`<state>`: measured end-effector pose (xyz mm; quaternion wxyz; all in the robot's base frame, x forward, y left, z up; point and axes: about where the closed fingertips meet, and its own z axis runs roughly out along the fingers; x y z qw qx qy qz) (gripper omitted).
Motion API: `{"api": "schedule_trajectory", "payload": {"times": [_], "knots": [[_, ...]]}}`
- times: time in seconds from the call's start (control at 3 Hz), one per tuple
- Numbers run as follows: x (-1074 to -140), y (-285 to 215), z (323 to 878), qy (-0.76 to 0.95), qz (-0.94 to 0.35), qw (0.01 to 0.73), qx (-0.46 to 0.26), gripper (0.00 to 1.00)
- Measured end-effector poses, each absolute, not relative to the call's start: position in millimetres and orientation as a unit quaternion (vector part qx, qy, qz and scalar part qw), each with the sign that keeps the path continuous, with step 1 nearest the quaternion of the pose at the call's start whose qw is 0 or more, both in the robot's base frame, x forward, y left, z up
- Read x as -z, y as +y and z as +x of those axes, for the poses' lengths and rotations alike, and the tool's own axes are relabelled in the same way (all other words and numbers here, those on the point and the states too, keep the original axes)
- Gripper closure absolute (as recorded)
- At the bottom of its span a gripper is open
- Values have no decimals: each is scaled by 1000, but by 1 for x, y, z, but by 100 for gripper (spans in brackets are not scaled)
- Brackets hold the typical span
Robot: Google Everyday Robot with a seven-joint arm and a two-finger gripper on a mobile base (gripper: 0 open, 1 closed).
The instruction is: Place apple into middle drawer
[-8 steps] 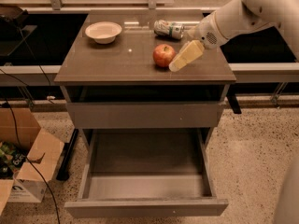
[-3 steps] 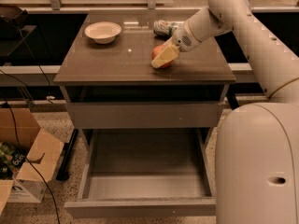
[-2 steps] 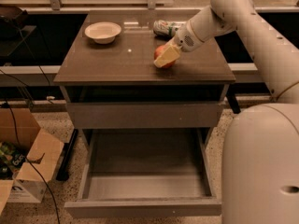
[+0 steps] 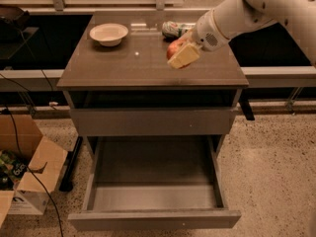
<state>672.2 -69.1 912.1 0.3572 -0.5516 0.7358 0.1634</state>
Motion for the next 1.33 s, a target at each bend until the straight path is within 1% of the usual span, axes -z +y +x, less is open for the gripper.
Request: {"api": "schedule_trajectory", "payload": {"times": [0.33, 0.67, 1.0, 1.33], "knots": [[-926, -50, 614, 708, -578, 372, -163, 100], [-905, -26, 559, 699, -592, 361, -178, 100], [-850, -16, 525, 714, -582, 334, -199, 100], [-783, -19, 524, 737, -558, 316, -214, 100]]}}
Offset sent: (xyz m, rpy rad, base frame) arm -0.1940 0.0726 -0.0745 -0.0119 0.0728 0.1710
